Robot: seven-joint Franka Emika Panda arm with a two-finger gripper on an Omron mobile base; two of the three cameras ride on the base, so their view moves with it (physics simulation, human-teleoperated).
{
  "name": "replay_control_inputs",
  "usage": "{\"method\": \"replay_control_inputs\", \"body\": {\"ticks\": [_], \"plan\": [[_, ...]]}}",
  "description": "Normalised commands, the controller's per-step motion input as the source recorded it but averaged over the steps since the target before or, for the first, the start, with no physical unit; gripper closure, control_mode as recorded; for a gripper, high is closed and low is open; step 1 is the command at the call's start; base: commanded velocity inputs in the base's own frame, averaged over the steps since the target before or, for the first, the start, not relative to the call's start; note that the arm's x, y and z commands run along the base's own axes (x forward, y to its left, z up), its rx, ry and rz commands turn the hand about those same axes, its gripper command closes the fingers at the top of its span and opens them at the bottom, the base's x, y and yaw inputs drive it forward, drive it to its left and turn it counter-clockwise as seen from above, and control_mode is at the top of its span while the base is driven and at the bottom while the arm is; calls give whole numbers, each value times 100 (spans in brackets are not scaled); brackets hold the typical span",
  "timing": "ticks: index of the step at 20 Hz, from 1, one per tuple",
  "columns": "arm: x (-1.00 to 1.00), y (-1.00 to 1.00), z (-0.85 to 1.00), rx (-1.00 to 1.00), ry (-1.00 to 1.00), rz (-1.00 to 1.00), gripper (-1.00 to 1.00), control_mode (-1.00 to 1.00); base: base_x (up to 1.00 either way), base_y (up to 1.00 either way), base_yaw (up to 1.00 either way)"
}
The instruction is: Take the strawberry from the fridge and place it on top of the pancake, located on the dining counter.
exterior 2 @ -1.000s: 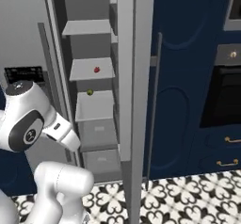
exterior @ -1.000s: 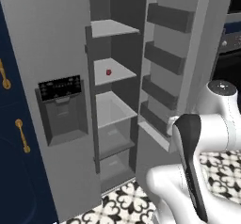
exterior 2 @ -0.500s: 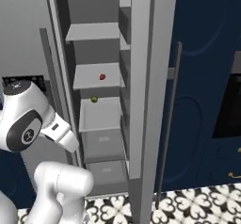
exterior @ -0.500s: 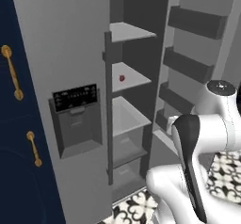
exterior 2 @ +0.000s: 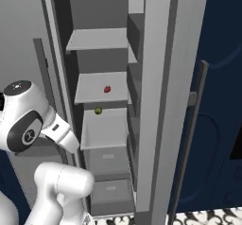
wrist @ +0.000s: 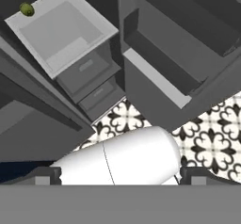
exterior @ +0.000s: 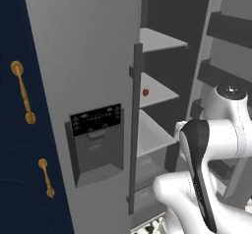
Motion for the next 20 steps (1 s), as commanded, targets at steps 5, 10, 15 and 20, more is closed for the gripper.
{"method": "replay_control_inputs", "body": {"ticks": [5,10,15,20], "plan": [[0,0,0,0,0,0,-100,100,45,0,8],[0,0,0,0,0,0,-100,100,37,-9,10],[0,0,0,0,0,0,-100,100,11,-40,8],[0,0,0,0,0,0,-100,100,14,-40,6]]}}
